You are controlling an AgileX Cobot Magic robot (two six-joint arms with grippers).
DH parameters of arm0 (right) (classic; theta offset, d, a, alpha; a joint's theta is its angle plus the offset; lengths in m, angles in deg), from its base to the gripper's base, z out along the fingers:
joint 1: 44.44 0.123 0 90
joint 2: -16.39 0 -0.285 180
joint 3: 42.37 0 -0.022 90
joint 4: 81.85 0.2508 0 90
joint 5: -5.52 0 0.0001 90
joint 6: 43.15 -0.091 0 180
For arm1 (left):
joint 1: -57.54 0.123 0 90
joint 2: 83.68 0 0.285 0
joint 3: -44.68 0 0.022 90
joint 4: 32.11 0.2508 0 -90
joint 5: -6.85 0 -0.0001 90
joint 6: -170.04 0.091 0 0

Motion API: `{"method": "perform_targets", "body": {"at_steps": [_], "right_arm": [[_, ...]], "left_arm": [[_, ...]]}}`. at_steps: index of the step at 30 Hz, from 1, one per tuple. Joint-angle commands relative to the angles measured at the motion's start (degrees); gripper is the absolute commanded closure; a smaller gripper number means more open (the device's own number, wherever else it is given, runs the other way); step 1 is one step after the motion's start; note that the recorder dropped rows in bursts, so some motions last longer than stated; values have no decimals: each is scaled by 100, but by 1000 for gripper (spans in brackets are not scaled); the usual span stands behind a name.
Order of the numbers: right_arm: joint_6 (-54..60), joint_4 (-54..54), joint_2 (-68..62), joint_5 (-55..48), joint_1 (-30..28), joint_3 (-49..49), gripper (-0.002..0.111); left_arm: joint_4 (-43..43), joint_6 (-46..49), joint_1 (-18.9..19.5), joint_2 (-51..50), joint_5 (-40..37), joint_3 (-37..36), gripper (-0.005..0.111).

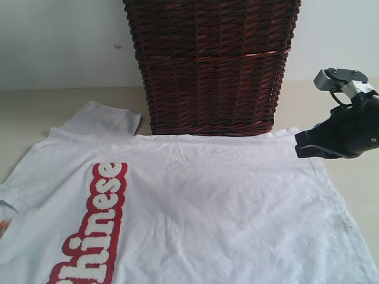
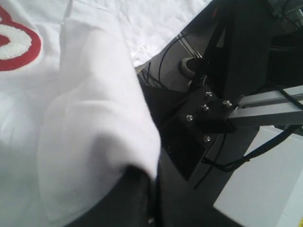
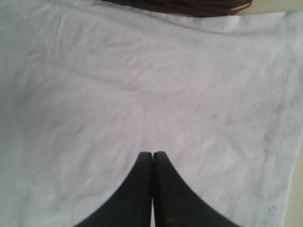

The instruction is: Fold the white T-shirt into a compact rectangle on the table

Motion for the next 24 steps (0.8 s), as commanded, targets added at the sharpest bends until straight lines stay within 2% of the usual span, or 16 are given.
{"method": "perform_targets", "body": {"at_steps": [1,3,10,12,24], "right_arm": [[46,-12,14,-48,-20,-54,108],[46,-12,14,-48,-20,-54,108],[46,-6,14,-72,-20,-54,108],[46,-6,14,-72,-20,-54,108],[46,-6,14,-72,-20,-54,108]], "left_arm": [[-81,-303,-40,25,14,-497,106],[-103,-381,-40,12,14,-592,101],[-410,-381,-40,12,14,-862,61],[-476,-381,-40,12,14,-940,59],[-1402,53,-40,12,14,-1555,67]]}}
